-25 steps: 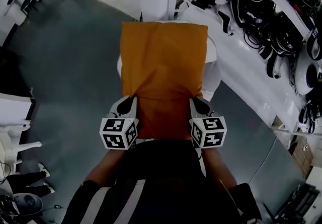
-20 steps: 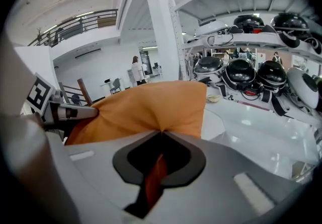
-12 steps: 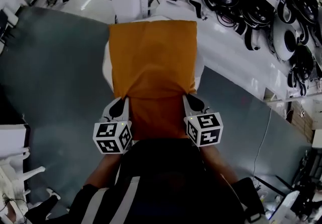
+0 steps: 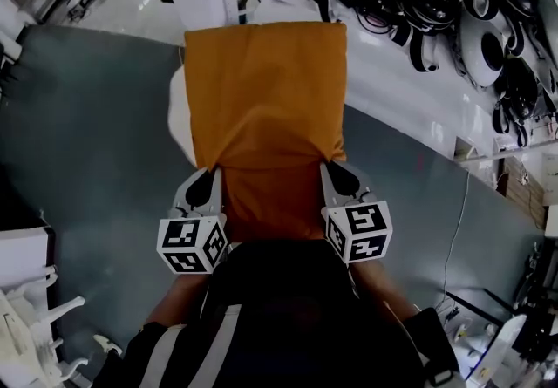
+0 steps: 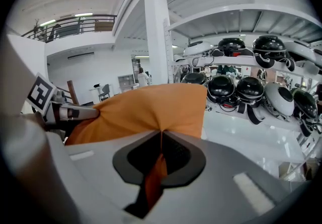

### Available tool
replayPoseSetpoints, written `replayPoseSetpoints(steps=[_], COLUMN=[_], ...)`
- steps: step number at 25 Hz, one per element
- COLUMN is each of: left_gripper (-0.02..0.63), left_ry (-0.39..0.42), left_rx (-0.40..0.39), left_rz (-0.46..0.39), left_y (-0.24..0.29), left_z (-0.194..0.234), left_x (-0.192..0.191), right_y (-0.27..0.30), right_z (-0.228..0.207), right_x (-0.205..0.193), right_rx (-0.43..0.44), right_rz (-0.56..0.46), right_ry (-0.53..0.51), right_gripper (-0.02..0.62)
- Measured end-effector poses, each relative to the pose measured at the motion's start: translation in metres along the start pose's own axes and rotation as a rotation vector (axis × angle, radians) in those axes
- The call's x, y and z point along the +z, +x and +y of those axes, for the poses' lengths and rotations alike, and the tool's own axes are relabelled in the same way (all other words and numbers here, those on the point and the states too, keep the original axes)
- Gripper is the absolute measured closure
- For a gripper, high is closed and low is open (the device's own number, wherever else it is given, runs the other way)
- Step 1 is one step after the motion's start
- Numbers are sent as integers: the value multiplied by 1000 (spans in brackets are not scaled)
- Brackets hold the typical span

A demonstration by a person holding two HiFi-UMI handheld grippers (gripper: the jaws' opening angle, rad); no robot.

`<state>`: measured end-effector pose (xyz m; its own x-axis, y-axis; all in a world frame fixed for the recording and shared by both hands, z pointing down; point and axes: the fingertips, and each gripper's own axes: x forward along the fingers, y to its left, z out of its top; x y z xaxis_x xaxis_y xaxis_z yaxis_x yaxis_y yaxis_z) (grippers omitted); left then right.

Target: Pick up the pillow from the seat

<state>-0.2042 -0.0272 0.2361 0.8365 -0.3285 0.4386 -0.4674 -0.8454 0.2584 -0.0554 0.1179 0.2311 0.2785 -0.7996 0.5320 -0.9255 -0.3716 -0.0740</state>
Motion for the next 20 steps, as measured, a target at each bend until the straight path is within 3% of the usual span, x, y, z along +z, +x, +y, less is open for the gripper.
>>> replayPoseSetpoints(steps=[9,20], left_gripper=[598,598], left_ry=[-2,8], left_rx=[-13,-26], left_rz=[62,61], left_y=[10,16], left_z=[0,-3], left_x=[-26,-26], right_y=[3,4], right_z=[-4,-9], right_x=[-28,-32], right_rx=[-26,-42], right_rz=[37,45], right_ry=[34,34], right_gripper=[586,587])
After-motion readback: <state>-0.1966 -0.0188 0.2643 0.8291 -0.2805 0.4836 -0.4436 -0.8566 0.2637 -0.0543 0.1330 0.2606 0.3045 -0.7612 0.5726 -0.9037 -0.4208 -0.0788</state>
